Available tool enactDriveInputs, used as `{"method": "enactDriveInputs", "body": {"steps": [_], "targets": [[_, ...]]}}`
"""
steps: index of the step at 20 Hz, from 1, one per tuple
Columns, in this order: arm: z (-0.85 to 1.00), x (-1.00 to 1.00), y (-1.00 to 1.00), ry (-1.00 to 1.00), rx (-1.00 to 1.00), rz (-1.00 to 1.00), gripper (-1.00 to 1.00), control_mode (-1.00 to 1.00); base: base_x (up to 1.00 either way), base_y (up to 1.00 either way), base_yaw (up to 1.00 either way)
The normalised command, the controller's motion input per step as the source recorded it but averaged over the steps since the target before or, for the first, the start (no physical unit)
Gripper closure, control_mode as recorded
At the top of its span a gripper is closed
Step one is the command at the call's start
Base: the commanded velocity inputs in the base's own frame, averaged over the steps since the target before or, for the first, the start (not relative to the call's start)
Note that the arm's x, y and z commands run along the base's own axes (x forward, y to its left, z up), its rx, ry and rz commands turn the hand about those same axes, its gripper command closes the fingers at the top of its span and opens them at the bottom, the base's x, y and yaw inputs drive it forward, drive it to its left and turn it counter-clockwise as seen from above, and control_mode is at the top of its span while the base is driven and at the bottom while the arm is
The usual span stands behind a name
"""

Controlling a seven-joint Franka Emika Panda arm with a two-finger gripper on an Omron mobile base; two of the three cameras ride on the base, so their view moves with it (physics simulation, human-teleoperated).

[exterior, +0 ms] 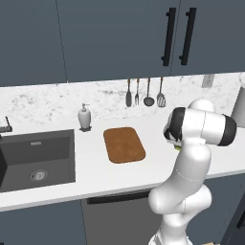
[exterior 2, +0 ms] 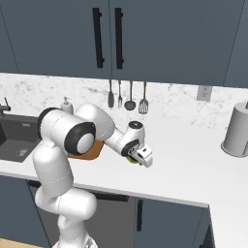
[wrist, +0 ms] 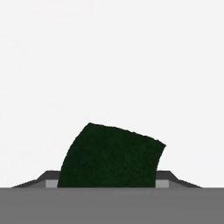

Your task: Pick up the sponge from the counter and clean the cutting board by briefly scrubbing or pressing down on the cutting board. Once finished, release the sponge.

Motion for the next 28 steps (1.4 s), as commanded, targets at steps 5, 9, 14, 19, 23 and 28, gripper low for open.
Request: {"method": "enactDriveInputs", "body": {"steps": [5,9,14,19,23,28], "targets": [[-0.34,0.02,0.0,0.0,0.0,0.0,-1.0,-1.0,0.0,0.0,0.0],[0.0,0.0,0.0,0.0,0.0,0.0,-1.0,-1.0,0.0,0.0,0.0],[0.05,-0.01,0.01,0.0,0.0,0.0,-1.0,-1.0,0.0,0.0,0.0],[0.43,-0.21,0.04,-0.04,0.0,0.0,-1.0,-1.0,0.0,0.0,0.0],[0.97,-0.74,0.08,-0.09,0.0,0.0,-1.0,-1.0,0.0,0.0,0.0],[1.0,-0.88,0.3,-0.1,0.0,0.01,-1.0,-1.0,0.0,0.0,0.0]]}}
